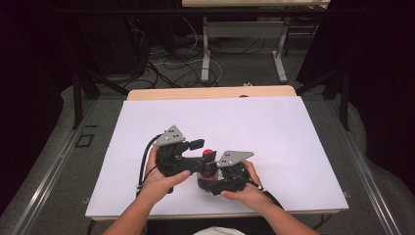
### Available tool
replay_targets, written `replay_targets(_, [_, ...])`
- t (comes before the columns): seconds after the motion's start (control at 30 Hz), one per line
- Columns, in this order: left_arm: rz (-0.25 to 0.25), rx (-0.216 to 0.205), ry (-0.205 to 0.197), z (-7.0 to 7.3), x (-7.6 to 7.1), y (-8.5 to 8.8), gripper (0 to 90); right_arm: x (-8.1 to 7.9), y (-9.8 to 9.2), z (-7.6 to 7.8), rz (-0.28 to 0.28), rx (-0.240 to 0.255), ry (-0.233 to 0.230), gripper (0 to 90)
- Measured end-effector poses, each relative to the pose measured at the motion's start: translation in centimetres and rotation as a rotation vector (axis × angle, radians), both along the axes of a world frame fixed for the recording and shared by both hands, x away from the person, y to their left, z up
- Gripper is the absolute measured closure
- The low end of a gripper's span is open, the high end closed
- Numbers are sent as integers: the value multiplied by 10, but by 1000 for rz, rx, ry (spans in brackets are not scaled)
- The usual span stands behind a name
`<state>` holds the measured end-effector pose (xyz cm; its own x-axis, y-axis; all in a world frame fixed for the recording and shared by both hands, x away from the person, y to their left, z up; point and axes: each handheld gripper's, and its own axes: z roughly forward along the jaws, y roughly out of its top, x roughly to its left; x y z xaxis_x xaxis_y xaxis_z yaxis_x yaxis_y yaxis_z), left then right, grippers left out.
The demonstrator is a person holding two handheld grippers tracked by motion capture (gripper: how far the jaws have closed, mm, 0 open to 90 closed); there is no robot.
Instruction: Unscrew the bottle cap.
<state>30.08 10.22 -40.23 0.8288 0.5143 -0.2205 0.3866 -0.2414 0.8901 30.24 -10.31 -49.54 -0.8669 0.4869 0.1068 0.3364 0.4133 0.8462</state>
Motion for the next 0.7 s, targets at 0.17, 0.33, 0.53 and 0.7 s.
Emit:
replay_targets(0.17, [-100,20,-20,0,3,7,415,-1,2,0,9,12,-1,292])
replay_targets(0.33, [-142,30,-11,-4,9,9,487,-3,3,0,41,2,-8,292])
replay_targets(0.53, [-184,39,-14,-6,9,6,596,-3,5,0,57,10,-15,292])
replay_targets(0.7, [-110,53,-54,-7,2,0,608,-2,3,-1,36,9,-12,292])
